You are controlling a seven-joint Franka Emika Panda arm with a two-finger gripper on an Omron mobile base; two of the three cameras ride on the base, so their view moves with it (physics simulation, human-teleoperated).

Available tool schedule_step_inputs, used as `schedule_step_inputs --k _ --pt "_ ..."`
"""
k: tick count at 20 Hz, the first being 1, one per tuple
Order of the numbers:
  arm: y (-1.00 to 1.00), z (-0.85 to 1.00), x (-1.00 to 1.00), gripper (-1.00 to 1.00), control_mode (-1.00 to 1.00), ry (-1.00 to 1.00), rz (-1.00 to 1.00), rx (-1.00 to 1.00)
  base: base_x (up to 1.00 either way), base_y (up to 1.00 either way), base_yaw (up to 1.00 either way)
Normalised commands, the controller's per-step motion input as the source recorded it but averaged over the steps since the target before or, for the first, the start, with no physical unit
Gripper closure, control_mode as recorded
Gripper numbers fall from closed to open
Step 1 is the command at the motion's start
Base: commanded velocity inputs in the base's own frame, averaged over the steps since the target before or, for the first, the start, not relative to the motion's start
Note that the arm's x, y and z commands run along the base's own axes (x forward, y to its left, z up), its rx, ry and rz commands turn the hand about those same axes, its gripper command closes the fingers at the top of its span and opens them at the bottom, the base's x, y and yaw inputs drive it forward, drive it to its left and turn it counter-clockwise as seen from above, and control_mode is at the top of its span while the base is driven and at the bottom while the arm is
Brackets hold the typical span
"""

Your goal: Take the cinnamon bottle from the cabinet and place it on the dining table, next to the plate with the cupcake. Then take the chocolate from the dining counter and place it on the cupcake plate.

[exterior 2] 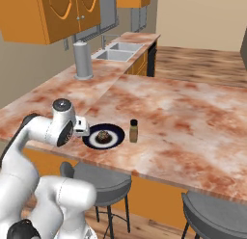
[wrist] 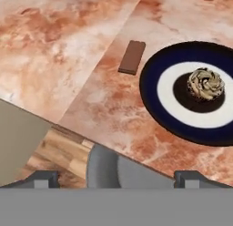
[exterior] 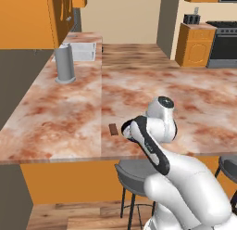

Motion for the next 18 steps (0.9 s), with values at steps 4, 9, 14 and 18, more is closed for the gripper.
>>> schedule_step_inputs --k 4,9,14,18 --pt "0.37 0.13 0.49 -1.00 -1.00 0.46 -0.10 -0.25 0.00 0.00 0.00" --pt "0.08 0.00 0.70 -1.00 -1.00 0.28 -0.09 -0.16 0.00 0.00 0.00" --pt "0.00 -0.03 0.55 -1.00 -1.00 0.03 0.00 -0.07 0.00 0.00 0.00" --pt "0.00 -0.24 0.42 -1.00 -1.00 0.00 0.00 -0.03 0.00 0.00 0.00"
